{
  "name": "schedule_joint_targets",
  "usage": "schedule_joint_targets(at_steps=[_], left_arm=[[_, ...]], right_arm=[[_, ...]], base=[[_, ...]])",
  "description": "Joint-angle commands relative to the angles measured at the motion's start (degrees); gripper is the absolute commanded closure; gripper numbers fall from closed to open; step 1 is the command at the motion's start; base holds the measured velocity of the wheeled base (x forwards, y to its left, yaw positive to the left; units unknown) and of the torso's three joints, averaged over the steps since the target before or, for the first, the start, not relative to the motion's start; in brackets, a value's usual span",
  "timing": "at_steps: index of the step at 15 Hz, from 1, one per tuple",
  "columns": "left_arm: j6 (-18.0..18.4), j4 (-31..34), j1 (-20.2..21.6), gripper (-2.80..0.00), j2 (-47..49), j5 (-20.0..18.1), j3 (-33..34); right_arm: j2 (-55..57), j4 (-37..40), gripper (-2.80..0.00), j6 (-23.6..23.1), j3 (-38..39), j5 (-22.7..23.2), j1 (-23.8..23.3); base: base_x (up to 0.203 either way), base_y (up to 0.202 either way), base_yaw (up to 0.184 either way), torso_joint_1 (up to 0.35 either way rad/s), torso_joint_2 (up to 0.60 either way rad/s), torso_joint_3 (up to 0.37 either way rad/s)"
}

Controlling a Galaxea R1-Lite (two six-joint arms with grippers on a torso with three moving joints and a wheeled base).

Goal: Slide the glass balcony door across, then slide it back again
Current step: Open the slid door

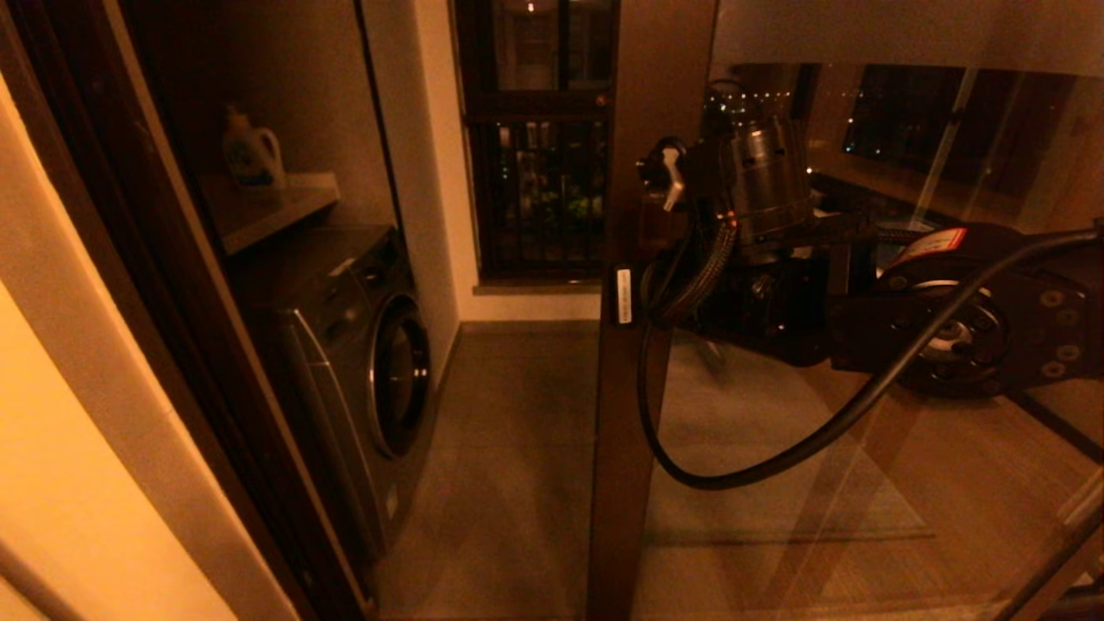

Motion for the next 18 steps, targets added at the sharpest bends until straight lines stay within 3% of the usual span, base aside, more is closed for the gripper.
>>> schedule_joint_targets(at_steps=[1,18], left_arm=[[0.0,0.0,0.0,0.0,0.1,0.1,0.0],[0.0,0.0,0.0,0.0,0.1,0.1,-0.1]], right_arm=[[-0.2,0.1,0.0,0.1,0.3,-0.5,-2.0],[-11.8,-0.3,0.0,0.1,12.6,-0.5,-5.7]], base=[[0.0,0.0,0.0,0.0,0.0,0.0],[0.0,0.0,0.0,0.0,0.0,0.0]])
